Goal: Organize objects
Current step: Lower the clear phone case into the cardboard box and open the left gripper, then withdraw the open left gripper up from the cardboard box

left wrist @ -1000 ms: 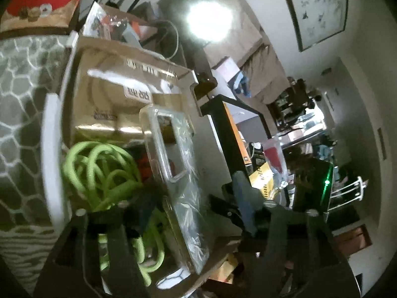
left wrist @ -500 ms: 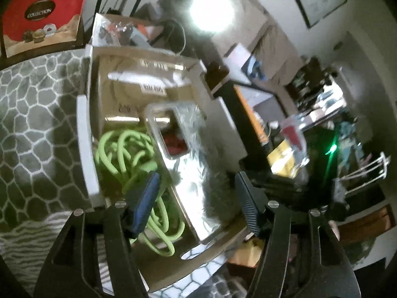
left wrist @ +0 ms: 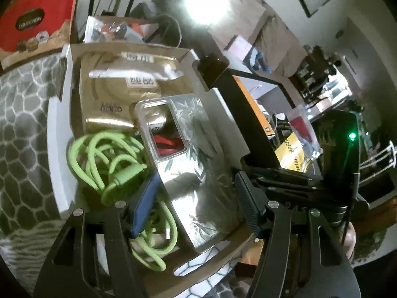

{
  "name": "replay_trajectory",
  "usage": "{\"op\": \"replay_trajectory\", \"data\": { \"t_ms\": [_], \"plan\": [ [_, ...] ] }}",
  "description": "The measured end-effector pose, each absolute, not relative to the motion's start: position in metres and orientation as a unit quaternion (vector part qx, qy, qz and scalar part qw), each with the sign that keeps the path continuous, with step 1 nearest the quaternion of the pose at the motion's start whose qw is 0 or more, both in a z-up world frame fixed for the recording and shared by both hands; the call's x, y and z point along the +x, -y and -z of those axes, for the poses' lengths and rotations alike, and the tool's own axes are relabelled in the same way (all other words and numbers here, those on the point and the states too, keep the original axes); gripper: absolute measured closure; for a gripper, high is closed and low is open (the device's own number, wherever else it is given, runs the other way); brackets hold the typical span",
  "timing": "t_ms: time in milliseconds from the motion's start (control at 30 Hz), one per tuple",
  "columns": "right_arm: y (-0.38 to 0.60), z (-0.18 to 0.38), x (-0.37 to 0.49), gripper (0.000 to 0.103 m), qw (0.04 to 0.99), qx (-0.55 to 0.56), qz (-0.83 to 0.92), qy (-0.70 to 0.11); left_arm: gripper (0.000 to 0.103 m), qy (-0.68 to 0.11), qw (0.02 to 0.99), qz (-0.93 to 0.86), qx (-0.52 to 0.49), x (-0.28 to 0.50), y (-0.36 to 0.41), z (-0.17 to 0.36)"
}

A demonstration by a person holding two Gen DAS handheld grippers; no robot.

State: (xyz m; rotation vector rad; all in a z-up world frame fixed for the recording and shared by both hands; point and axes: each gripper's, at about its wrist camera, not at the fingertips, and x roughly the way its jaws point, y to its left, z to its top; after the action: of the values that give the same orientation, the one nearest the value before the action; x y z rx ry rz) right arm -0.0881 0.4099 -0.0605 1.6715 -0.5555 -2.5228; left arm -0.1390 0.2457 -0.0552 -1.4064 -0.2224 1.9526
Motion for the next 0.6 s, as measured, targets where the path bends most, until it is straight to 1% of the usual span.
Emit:
{"op": "replay_trajectory", "data": {
  "t_ms": [333, 500, 600],
  "plan": [
    [-0.410, 0.060, -0.089, 0.064, 0.028, 0.542, 0.821, 0.178, 0.044, 0.099, 0.363, -0.749, -0.545, -0.140, -0.239, 0.054],
    [-0.411, 0.058, -0.088, 0.062, 0.028, 0.537, 0.825, 0.175, 0.042, 0.102, 0.375, -0.761, -0.520, -0.135, -0.221, 0.030],
    [-0.411, 0.055, -0.088, 0.062, 0.022, 0.531, 0.830, 0.171, 0.038, 0.087, 0.359, -0.783, -0.500, -0.132, -0.208, 0.014]
  ]
}}
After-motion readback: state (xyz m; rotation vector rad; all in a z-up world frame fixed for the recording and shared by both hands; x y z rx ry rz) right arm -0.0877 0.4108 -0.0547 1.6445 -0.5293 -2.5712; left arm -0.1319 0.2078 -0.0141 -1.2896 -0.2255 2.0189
